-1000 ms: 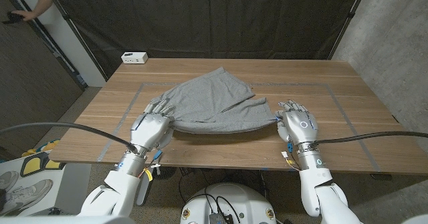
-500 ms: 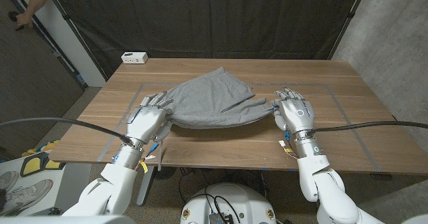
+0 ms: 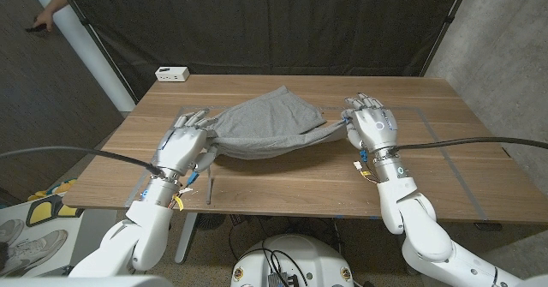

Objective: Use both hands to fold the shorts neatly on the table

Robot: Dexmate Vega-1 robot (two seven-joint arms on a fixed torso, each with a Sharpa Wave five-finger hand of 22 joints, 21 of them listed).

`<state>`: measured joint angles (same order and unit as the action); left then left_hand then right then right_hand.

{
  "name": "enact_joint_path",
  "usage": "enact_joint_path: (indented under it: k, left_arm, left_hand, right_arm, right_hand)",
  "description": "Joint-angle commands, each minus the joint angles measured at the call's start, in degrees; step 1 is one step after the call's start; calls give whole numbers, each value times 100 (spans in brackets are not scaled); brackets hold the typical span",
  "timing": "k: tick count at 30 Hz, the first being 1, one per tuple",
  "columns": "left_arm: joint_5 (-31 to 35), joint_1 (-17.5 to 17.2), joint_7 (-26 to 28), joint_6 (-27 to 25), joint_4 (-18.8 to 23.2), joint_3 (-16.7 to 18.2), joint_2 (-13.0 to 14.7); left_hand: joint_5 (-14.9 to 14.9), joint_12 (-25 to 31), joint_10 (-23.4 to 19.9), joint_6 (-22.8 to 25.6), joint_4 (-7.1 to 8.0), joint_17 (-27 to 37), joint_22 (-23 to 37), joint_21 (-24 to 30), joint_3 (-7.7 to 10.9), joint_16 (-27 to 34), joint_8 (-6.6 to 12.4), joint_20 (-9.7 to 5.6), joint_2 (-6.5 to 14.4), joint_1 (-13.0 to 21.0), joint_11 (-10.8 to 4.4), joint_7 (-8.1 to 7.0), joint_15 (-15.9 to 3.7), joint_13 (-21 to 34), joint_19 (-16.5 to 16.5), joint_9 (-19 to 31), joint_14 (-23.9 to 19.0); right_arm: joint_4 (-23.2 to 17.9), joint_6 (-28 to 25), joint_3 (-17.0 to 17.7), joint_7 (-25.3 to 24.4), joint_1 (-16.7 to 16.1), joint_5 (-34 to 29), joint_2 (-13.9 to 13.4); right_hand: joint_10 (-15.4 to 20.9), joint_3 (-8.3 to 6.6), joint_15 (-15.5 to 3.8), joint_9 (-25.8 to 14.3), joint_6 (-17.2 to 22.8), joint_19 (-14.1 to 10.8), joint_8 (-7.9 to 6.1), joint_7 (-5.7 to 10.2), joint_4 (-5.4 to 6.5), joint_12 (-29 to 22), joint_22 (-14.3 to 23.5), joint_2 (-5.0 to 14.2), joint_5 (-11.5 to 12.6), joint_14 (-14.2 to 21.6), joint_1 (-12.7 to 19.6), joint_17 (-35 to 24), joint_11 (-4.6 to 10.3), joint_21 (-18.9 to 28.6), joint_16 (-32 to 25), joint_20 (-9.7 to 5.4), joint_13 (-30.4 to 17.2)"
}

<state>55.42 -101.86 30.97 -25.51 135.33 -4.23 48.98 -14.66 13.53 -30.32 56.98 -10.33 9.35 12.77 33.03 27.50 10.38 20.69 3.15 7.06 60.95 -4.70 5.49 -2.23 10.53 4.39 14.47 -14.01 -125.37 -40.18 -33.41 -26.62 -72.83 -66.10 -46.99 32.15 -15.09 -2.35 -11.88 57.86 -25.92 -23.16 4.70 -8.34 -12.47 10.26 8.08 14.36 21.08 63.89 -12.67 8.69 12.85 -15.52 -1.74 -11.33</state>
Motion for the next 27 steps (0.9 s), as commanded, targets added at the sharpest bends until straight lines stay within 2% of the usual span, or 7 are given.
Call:
enact_joint_path:
  k: [1, 7, 14, 27]
  left_arm:
    - [229, 191, 40, -76, -80, -62, -269]
    - [269, 256, 120, -131, -100, -98, -376]
    - [377, 355, 199, -260, -104, -185, -495]
    - [687, 571, 357, -586, -127, -407, -631]
  left_hand:
    - [-73, 3, -52, 719, -9, 5, 7, 39, 39, 22, 674, -53, -87, 34, -3, -133, -218, 14, 26, 738, -99]
    - [-199, -21, -76, 848, -2, 13, 4, 66, 96, 16, 742, -63, -154, 53, 18, -47, -209, 19, 20, 777, -131]
    - [-360, -25, -143, 899, 21, 22, 8, 105, 159, 24, 795, -57, -198, 52, 35, -29, -198, 25, 34, 821, -188]
    - [-613, -40, -233, 903, 52, 32, 20, 172, 255, 33, 860, -71, -274, 15, -81, -9, -214, 38, 45, 898, -272]
  right_arm:
    - [338, 469, 7, 63, 609, -106, 200]
    - [524, 731, -42, 131, 940, -60, 282]
    - [792, 1028, -76, 77, 1314, 46, 362]
    - [1381, 1563, -255, 3, 2071, 294, 523]
  right_hand:
    - [46, 4, -1023, -7, 80, -5, -35, -18, -3, 24, 33, 4, 10, 58, 74, 1, 22, 37, -18, -7, -10]
    - [52, 2, -1011, -7, 95, -8, -36, -20, 0, 32, 33, -10, 25, 73, 74, 21, 24, 35, 8, 2, -10]
    - [72, 1, -1014, -8, 97, 1, -32, -17, 10, 35, 32, -12, 41, 89, 71, 34, 46, 29, 30, 0, -10]
    - [98, 2, -1013, -6, 124, -6, -32, -10, 24, 45, 30, -19, 64, 122, 61, 54, 66, 26, 66, 12, -9]
